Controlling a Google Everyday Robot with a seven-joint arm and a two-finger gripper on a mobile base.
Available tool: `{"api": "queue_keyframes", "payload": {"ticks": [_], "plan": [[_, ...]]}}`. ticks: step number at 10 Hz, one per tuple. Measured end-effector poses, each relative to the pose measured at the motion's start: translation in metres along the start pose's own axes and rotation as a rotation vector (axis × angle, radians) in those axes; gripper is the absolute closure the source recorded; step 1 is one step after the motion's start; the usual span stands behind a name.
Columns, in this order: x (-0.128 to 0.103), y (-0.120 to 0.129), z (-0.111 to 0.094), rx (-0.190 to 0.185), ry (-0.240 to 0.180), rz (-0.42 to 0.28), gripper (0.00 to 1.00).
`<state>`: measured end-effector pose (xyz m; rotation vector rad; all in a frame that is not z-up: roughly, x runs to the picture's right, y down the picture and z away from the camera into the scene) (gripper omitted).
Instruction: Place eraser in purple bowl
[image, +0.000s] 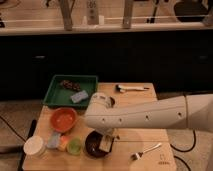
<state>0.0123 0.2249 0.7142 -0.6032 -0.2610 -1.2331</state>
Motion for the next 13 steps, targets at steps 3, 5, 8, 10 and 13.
{"api": "queue_keyframes", "payload": {"ticks": [3, 5, 8, 10, 13], "plan": [[-0.0003, 0.0010, 0.0002, 0.004, -0.003, -0.011, 0.70], [-0.0007, 0.0013, -0.0002, 0.008, -0.004, -0.027, 0.70], [-0.0018, 0.0003, -0.0010, 0.011, -0.008, -0.036, 0.70], [-0.0018, 0.0004, -0.0014, 0.014, -0.010, -0.044, 0.70], [-0.0022, 0.0007, -0.0021, 0.018, -0.014, -0.054, 0.70]]}}
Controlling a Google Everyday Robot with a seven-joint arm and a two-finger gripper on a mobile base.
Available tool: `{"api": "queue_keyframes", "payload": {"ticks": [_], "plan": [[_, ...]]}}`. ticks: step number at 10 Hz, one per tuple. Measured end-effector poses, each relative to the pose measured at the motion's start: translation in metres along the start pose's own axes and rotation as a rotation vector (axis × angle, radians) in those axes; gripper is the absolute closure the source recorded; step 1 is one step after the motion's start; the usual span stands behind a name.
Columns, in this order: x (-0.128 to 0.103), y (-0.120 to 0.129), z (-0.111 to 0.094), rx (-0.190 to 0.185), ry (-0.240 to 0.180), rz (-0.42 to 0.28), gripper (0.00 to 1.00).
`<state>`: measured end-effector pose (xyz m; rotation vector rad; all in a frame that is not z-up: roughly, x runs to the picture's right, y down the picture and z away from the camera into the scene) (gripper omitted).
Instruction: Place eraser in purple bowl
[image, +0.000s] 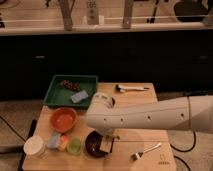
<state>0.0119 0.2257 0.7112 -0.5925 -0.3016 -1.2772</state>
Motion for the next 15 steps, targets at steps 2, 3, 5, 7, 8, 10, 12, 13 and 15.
{"api": "queue_keyframes", "payload": {"ticks": [2, 3, 5, 7, 8, 10, 12, 13, 15], "plan": [[0.0005, 0.0007, -0.0007, 0.003, -0.001, -0.006, 0.70], [0.0008, 0.0006, -0.0009, 0.004, -0.002, -0.010, 0.70], [0.0008, 0.0006, -0.0017, 0.008, -0.007, -0.018, 0.77], [0.0016, 0.0006, -0.0024, 0.011, -0.009, -0.023, 0.77], [0.0019, -0.0006, -0.0027, 0.013, -0.010, -0.029, 0.77], [0.0015, -0.0012, -0.0034, 0.016, -0.016, -0.036, 0.77], [0.0022, -0.0012, -0.0043, 0.019, -0.017, -0.041, 0.71], [0.0023, -0.0013, -0.0045, 0.020, -0.018, -0.043, 0.71], [0.0026, -0.0031, -0.0055, 0.025, -0.020, -0.052, 0.71]]}}
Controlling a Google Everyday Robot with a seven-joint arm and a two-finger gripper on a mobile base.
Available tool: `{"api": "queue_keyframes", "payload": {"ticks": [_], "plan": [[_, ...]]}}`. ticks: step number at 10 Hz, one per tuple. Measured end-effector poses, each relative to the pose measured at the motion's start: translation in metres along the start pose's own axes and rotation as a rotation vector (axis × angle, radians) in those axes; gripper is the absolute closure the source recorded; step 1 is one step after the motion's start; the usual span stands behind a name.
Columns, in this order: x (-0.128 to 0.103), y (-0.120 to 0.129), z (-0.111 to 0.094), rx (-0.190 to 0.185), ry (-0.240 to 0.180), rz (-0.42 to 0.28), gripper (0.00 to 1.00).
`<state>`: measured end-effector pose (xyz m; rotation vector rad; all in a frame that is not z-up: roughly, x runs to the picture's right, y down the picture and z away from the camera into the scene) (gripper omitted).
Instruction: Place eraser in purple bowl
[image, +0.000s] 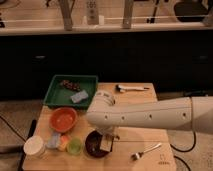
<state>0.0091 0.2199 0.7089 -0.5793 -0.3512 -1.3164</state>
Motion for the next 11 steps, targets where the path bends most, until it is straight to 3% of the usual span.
{"api": "queue_keyframes", "payload": {"ticks": [4, 6, 10, 11], "plan": [[0.0008, -0.0008, -0.0009, 0.007, -0.006, -0.012, 0.71], [0.0019, -0.0016, -0.0018, 0.011, -0.007, -0.016, 0.66], [0.0031, -0.0036, -0.0026, 0.022, -0.012, -0.026, 0.73], [0.0033, -0.0041, -0.0029, 0.025, -0.013, -0.028, 0.79]]}}
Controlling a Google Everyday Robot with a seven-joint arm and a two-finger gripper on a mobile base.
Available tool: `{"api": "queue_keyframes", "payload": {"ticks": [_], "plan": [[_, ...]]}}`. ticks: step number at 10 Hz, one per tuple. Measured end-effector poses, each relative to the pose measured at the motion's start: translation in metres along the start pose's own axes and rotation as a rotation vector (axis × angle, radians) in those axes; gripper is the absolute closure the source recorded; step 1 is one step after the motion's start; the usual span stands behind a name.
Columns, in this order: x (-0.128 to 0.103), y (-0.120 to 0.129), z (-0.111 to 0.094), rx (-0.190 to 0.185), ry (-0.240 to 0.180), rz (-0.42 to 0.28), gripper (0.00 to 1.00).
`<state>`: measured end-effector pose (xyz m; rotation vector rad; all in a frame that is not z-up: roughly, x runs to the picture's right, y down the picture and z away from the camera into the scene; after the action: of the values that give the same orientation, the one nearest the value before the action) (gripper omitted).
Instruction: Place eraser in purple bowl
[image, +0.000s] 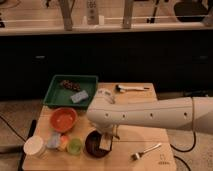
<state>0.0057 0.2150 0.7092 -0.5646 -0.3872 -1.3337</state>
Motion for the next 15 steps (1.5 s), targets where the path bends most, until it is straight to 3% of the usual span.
{"api": "queue_keyframes", "payload": {"ticks": [1, 3, 7, 11, 15], "plan": [[0.0002, -0.0002, 0.0001, 0.003, -0.001, -0.002, 0.82], [0.0010, -0.0007, -0.0001, 0.006, -0.002, -0.006, 0.77], [0.0018, -0.0013, -0.0004, 0.015, -0.006, -0.011, 0.77], [0.0016, -0.0018, -0.0006, 0.022, -0.011, -0.019, 0.89], [0.0010, -0.0033, -0.0011, 0.029, -0.015, -0.029, 0.89]]}}
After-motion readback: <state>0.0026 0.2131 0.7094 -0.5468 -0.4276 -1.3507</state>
